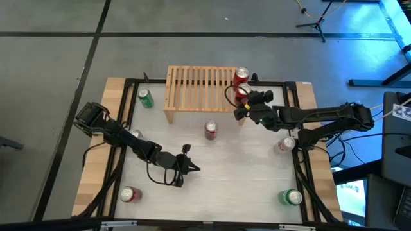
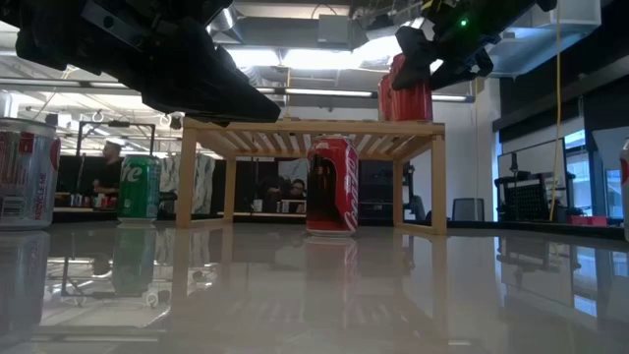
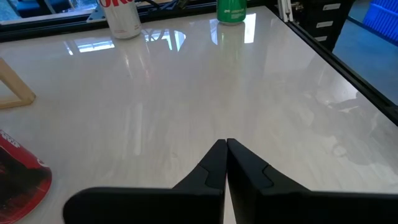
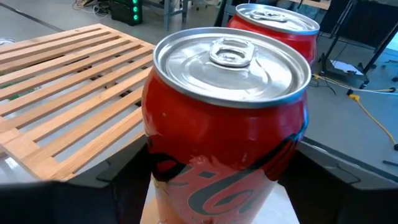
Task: Place canned beverage on shelf
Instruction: Put the red soda can on the shelf
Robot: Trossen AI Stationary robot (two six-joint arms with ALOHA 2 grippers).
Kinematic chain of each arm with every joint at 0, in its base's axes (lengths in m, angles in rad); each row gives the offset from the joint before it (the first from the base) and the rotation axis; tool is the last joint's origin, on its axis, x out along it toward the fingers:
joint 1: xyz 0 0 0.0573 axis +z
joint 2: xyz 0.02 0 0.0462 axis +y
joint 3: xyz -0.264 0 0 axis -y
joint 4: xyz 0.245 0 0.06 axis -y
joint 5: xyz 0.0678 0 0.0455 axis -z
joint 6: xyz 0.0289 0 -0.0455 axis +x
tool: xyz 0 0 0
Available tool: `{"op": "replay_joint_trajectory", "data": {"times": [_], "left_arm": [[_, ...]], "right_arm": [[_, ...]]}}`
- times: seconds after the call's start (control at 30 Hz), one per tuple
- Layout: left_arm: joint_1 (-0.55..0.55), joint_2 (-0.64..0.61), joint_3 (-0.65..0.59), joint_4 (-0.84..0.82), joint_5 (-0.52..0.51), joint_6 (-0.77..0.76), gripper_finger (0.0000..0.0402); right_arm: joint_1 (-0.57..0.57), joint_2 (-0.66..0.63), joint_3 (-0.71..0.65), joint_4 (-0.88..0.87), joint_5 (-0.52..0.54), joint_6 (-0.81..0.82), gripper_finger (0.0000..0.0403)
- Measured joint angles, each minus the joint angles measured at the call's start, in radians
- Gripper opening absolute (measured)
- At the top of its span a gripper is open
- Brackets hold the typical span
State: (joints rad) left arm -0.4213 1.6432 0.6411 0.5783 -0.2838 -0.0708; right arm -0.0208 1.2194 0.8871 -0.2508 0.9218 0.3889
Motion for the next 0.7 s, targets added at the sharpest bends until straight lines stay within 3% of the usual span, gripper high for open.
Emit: {"op": "replay_joint_trajectory", "data": {"times": [0.33, 0.7], "left_arm": [[0.000, 0.000, 0.000, 0.000, 0.000, 0.000, 0.0003], [0.000, 0.000, 0.000, -0.001, 0.000, 0.000, 0.0003]], "right_arm": [[0.000, 0.000, 0.000, 0.000, -0.007, -0.001, 0.0327], [0.001, 0.002, 0.017, 0.007, -0.054, -0.035, 0.0326]]}}
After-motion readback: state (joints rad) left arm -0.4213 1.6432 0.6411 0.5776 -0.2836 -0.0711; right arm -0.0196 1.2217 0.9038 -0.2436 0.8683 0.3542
